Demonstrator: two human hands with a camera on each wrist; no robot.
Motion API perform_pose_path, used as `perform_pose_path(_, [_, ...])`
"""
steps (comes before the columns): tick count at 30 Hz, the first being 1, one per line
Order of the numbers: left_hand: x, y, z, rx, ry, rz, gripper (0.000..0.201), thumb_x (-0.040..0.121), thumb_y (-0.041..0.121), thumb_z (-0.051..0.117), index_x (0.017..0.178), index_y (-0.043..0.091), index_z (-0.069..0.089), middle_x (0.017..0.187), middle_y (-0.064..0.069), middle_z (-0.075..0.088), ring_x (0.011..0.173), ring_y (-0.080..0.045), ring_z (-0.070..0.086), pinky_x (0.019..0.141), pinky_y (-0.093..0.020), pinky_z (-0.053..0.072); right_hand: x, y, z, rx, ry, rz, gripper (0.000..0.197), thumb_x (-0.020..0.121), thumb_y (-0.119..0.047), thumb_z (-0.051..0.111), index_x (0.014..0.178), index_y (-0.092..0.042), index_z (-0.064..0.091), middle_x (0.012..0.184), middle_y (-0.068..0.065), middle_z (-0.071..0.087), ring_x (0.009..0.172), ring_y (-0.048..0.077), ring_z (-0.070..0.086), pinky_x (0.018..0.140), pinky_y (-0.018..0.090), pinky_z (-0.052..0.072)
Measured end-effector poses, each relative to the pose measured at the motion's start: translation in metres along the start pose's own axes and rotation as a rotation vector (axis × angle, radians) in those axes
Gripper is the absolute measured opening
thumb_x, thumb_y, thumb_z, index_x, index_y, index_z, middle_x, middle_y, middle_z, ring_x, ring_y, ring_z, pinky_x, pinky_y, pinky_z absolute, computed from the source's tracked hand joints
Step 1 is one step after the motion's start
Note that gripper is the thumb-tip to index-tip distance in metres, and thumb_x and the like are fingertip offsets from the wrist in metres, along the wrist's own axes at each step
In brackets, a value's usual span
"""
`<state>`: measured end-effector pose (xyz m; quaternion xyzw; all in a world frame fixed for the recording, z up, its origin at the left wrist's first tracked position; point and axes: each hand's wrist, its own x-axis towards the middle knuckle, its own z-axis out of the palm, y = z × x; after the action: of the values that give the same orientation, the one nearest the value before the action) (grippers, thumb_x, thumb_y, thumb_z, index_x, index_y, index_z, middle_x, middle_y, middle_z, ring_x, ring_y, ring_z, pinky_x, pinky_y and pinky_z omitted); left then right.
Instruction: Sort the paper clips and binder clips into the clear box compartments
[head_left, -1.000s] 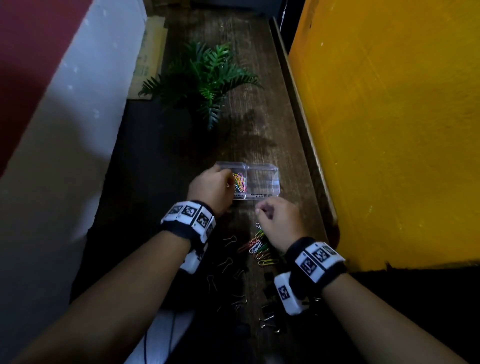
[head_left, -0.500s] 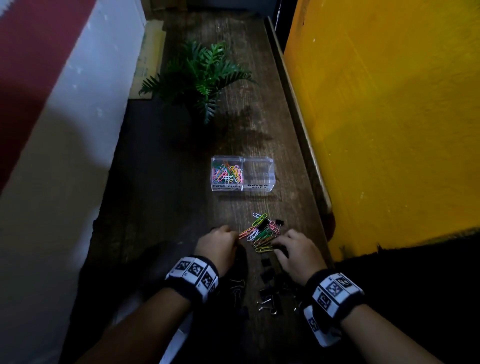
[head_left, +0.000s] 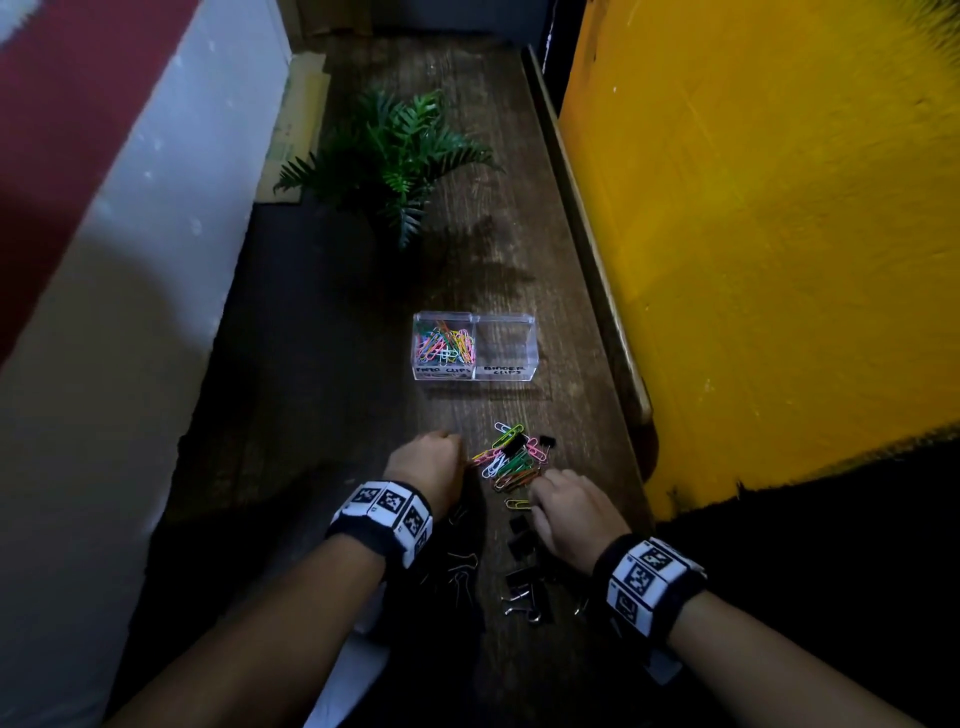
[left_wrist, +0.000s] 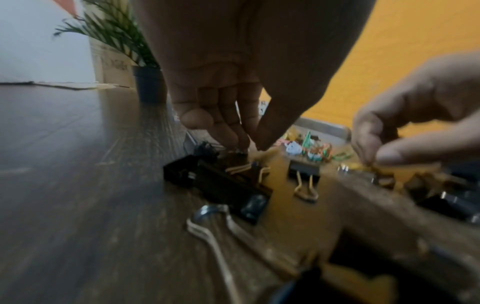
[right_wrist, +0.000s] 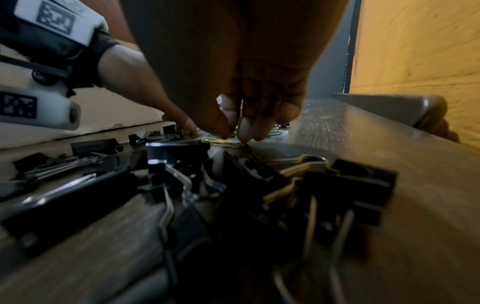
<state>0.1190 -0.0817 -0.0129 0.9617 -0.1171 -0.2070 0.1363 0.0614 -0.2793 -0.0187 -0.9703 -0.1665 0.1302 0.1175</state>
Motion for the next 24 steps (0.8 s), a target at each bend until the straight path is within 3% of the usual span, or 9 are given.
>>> perform_pose_path(3, [-0.007, 0.001, -0.003, -0.104, 0.046, -0.016, 0.010, 0.092, 0.027, 0.050, 0.088, 0.020, 0.055, 0.098, 0.001, 0.060, 0.083, -0.020, 0.057, 0.069, -0.032, 0.046, -0.002, 0.001, -0.001, 0.024, -0.025, -0.005, 0.014, 0.084, -0.021, 0.064, 0.097, -0.016, 0.060, 0.094, 0.000, 0.058, 0.086, 0.017, 0.053, 0.077, 0.027, 0.041])
perform_pose_path(6, [-0.011, -0.004, -0.002, -0.230, 0.088, -0.020, 0.003, 0.084, 0.026, 0.056, 0.085, 0.024, 0.058, 0.088, 0.002, 0.065, 0.081, -0.022, 0.063, 0.071, -0.033, 0.052, 0.000, 0.002, -0.004, 0.025, -0.060, -0.021, 0.022, 0.090, -0.026, 0.056, 0.108, -0.014, 0.060, 0.106, 0.003, 0.058, 0.098, 0.021, 0.054, 0.087, 0.030, 0.042])
perform_pose_path(13, [-0.017, -0.008, -0.012, -0.418, 0.234, -0.022, 0.006, 0.079, 0.022, 0.065, 0.079, 0.021, 0.060, 0.074, 0.004, 0.066, 0.070, -0.014, 0.063, 0.067, -0.033, 0.054, 0.009, 0.000, -0.011, 0.019, -0.146, 0.015, 0.021, 0.093, -0.022, 0.045, 0.102, -0.008, 0.057, 0.104, 0.009, 0.057, 0.096, 0.026, 0.056, 0.081, 0.034, 0.042])
perform_pose_path(17, [-0.020, -0.011, -0.027, -0.520, 0.342, -0.032, 0.012, 0.081, 0.022, 0.068, 0.074, 0.024, 0.058, 0.068, 0.008, 0.064, 0.063, -0.004, 0.060, 0.061, -0.025, 0.051, 0.008, 0.003, -0.016, 0.193, 0.005, 0.084, 0.013, 0.089, -0.025, 0.052, 0.086, -0.015, 0.060, 0.087, 0.002, 0.058, 0.081, 0.022, 0.058, 0.070, 0.031, 0.042])
perform_pose_path(21, [-0.022, -0.018, -0.046, -0.549, 0.419, -0.051, 0.013, 0.081, 0.024, 0.068, 0.073, 0.025, 0.058, 0.066, 0.005, 0.063, 0.061, -0.010, 0.059, 0.057, -0.030, 0.050, 0.020, 0.000, -0.033, 0.319, 0.148, 0.159, 0.012, 0.088, -0.026, 0.058, 0.077, -0.021, 0.061, 0.076, -0.008, 0.052, 0.068, 0.011, 0.051, 0.060, 0.026, 0.038])
perform_pose_path(24, [-0.019, -0.022, -0.057, -0.558, 0.444, -0.086, 0.012, 0.082, 0.023, 0.069, 0.074, 0.023, 0.061, 0.064, 0.006, 0.061, 0.059, -0.007, 0.056, 0.054, -0.025, 0.046, 0.042, -0.006, -0.048, 0.417, 0.229, 0.206, 0.014, 0.087, -0.023, 0.061, 0.074, -0.019, 0.064, 0.072, -0.009, 0.051, 0.064, 0.004, 0.048, 0.059, 0.024, 0.037])
